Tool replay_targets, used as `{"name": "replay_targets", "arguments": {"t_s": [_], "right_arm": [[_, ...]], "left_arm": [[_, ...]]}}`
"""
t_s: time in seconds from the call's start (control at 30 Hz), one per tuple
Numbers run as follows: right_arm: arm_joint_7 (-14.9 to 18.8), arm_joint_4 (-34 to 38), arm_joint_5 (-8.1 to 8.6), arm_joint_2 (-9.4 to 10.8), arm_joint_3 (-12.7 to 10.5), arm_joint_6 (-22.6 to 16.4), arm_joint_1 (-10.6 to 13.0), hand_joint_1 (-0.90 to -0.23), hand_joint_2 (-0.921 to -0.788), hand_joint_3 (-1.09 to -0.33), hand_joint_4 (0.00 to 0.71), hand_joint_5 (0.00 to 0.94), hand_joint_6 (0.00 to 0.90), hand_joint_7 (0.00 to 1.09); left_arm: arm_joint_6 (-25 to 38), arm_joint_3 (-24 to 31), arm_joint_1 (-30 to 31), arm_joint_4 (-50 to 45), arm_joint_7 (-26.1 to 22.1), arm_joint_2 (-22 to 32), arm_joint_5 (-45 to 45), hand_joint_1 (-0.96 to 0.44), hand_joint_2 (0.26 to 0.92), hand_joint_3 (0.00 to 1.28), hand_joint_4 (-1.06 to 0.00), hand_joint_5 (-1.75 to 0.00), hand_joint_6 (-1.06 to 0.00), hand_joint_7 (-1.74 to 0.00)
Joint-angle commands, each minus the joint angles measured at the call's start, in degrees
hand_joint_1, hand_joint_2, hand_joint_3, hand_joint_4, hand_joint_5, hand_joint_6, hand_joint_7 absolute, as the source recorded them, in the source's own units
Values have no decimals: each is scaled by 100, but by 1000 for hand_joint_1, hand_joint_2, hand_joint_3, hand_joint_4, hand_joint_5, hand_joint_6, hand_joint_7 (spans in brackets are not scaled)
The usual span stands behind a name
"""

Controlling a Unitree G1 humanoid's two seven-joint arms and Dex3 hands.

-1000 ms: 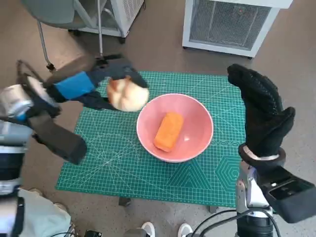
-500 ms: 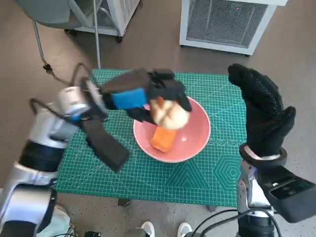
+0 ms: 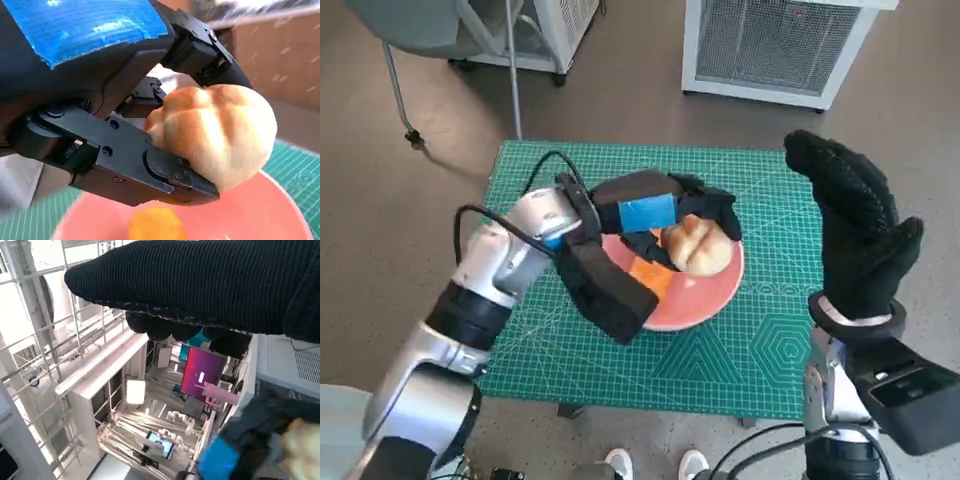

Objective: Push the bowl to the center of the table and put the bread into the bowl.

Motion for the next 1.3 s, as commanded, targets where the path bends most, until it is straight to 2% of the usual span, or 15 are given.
{"name": "replay_targets", "arguments": {"t_s": [0.03, 0.23, 0.3, 0.4, 0.53, 0.77, 1.0, 1.07, 1.13, 1.3], "right_arm": [[53, 17, 55, -32, -29, 30, 146, -498, -921, -757, 329, 22, -1, 677], [35, 22, 48, -31, -35, 33, 134, -499, -921, -756, 328, 22, -1, 673], [26, 28, 41, -22, -32, 31, 125, -499, -921, -756, 328, 22, -1, 673], [5, 25, 13, -5, -18, 35, 110, -498, -921, -756, 327, 21, -1, 673], [-7, 57, 2, -1, -19, 41, 70, -498, -921, -758, 326, 21, -1, 672], [-44, 38, -16, -10, -33, 103, 13, -497, -921, -758, 326, 21, -1, 671], [-48, 30, -21, -10, -36, 113, 9, -497, -921, -758, 326, 20, -1, 670], [-71, 20, -16, -27, -51, 183, -102, -500, -921, -754, 327, 21, -1, 669], [-79, 8, -4, -47, -65, 235, -192, -508, -921, -748, 328, 21, -1, 668], [-77, -37, -4, -92, -92, 306, -328, -520, -921, -738, 328, 21, -1, 668]], "left_arm": [[-26, -67, 239, -96, 121, 45, 0, -31, 916, 127, -353, -35, -458, -236], [-339, -126, 338, 143, 501, 114, 85, -284, 892, 51, -287, -4, -414, -153], [-350, -71, 395, 140, 486, 124, -13, -392, 896, 40, -260, -2, -385, -131], [-326, 121, 534, -14, 304, 184, -360, -481, 905, 33, -236, 0, -355, -110], [-288, 446, 715, -246, 18, 281, -1020, -505, 913, 26, -224, 0, -336, -96], [-55, 1245, 1068, -894, -521, 461, -2464, -464, 917, 21, -251, -14, -357, -98], [107, 1371, 1161, -1113, -691, 484, -2722, -446, 917, 12, -276, -16, -377, -97], [-35, 2041, 1374, -1192, -649, 376, -3775, -440, 918, 15, -308, -30, -397, -105], [-293, 2487, 1507, -1104, -572, 263, -4418, -432, 920, 26, -340, -42, -414, -112], [-770, 2921, 1646, -900, -495, -80, -5164, -432, 921, 122, -387, -41, -433, -104]]}}
